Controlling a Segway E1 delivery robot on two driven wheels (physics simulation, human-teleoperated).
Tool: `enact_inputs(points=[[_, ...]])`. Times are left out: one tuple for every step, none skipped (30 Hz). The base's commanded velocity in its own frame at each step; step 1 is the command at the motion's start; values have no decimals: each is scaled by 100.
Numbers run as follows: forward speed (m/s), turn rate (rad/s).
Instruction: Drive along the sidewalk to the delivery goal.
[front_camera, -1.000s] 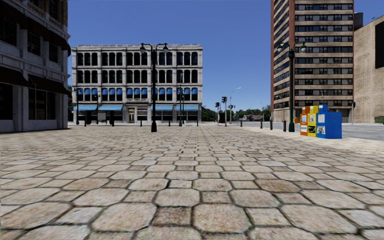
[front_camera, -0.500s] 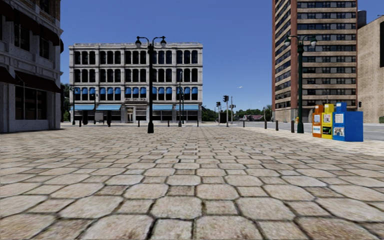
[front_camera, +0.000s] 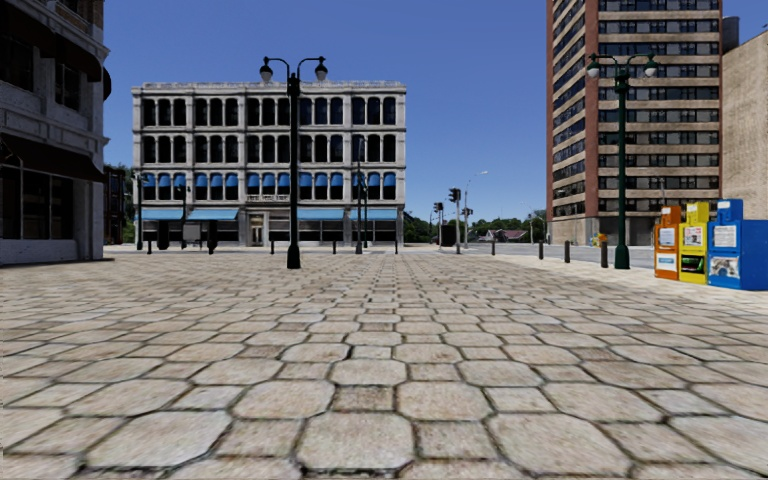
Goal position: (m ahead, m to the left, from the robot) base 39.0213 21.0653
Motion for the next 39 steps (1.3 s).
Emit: enact_inputs(points=[[200, 0], [200, 0], [200, 0], [200, 0], [200, 0], [200, 0], [200, 0], [200, 0], [200, 0], [200, 0], [200, 0], [200, 0], [200, 0], [200, 0], [200, 0], [200, 0], [200, 0], [200, 0], [200, 0], [200, -19], [200, -19], [200, -28], [200, -41], [200, -49], [200, -49], [200, -51], [200, -52], [200, -52], [200, -52], [200, -52], [200, -45], [200, -1], [200, -1], [200, 0], [200, 0], [200, 0], [200, 0], [200, 0], [200, 0]])
